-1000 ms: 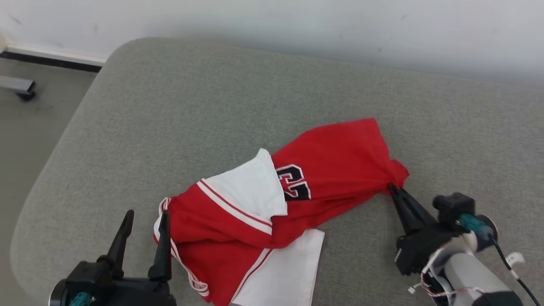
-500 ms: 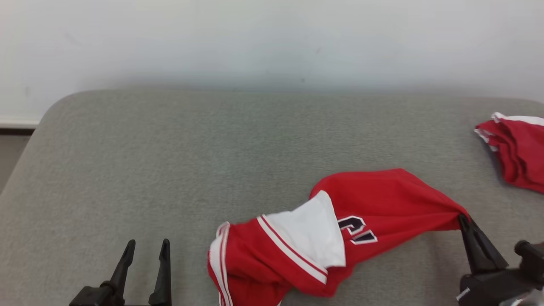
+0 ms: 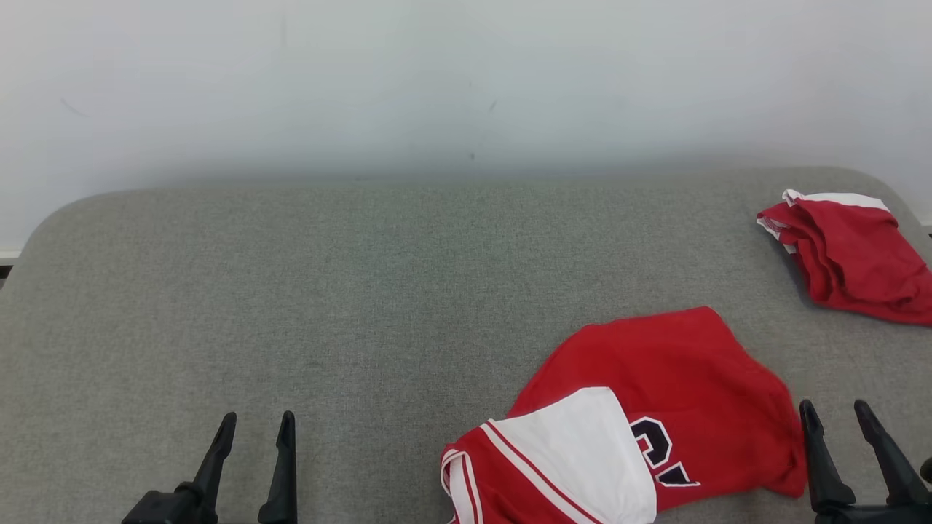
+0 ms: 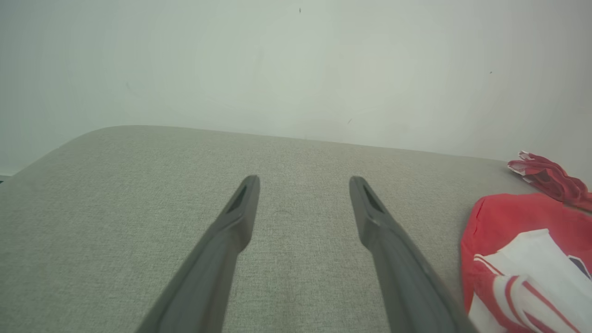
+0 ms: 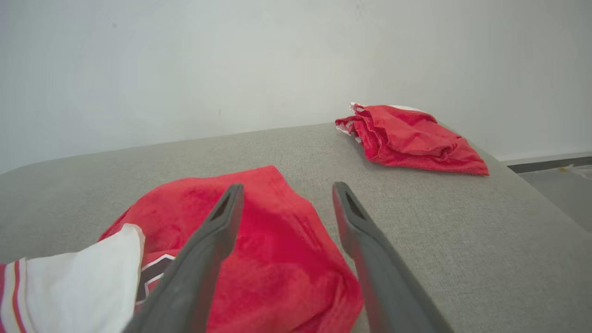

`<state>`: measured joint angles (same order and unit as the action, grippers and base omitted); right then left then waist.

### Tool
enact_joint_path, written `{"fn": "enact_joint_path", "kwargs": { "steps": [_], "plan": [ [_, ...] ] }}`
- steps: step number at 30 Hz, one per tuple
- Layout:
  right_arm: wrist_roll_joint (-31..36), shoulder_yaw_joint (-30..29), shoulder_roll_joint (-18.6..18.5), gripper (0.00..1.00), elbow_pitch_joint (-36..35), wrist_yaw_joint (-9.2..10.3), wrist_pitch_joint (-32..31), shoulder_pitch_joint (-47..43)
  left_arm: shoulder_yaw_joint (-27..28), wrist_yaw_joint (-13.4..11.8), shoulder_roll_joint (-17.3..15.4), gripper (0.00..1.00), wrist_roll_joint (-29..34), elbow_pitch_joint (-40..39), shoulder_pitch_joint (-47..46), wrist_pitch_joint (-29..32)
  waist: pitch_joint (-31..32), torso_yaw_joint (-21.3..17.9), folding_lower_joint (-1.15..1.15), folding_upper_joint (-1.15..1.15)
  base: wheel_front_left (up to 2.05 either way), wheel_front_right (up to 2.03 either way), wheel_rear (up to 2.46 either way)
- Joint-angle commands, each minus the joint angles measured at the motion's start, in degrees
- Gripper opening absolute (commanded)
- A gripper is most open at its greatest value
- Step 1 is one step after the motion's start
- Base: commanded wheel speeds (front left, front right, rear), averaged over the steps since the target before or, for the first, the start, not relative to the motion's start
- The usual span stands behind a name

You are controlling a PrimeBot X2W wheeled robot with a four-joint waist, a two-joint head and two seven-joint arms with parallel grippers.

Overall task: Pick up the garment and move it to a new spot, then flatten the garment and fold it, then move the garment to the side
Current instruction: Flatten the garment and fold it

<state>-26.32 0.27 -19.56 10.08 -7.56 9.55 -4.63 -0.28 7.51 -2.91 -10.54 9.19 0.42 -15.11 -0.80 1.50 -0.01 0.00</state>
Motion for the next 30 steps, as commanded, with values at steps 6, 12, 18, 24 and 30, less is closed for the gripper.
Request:
{"fn": "enact_joint_path", "kwargs": {
  "steps": [6,12,18,24,30],
  "plan": [
    [5.8,-1.63,4.09,1.0,-4.24,0.13,4.09,1.44,0.61,-0.1,0.0,1.0,0.31,0.05,0.85,-0.02,0.87,0.14,0.01,0.0,0.0,0.0,0.0],
    [8.11,-0.62,7.64,1.0,-4.69,0.13,5.15,0.15,-0.33,-0.09,0.02,1.0,0.24,0.16,1.11,-0.02,0.8,0.22,0.01,0.0,0.0,0.0,0.0],
    [8.78,0.2,8.62,1.0,-3.56,0.13,5.55,0.7,-7.78,-0.09,-1.32,1.0,0.06,2.67,1.92,-0.02,0.7,0.01,0.01,0.0,0.0,0.0,0.0],
    [8.69,0.74,8.15,1.0,-2.76,0.13,5.63,1.82,-16.26,-0.08,-3.74,1.0,-1.56,7.64,3.66,-0.02,0.62,-0.58,0.01,0.0,0.0,0.0,0.0],
    [8.85,1.09,8.33,1.0,-2.7,0.13,5.64,2.28,-21.57,-0.08,-4.64,1.0,-3.51,13.94,2.77,0.07,-0.05,-1.11,0.01,0.0,0.0,0.0,0.0]
  ]
}}
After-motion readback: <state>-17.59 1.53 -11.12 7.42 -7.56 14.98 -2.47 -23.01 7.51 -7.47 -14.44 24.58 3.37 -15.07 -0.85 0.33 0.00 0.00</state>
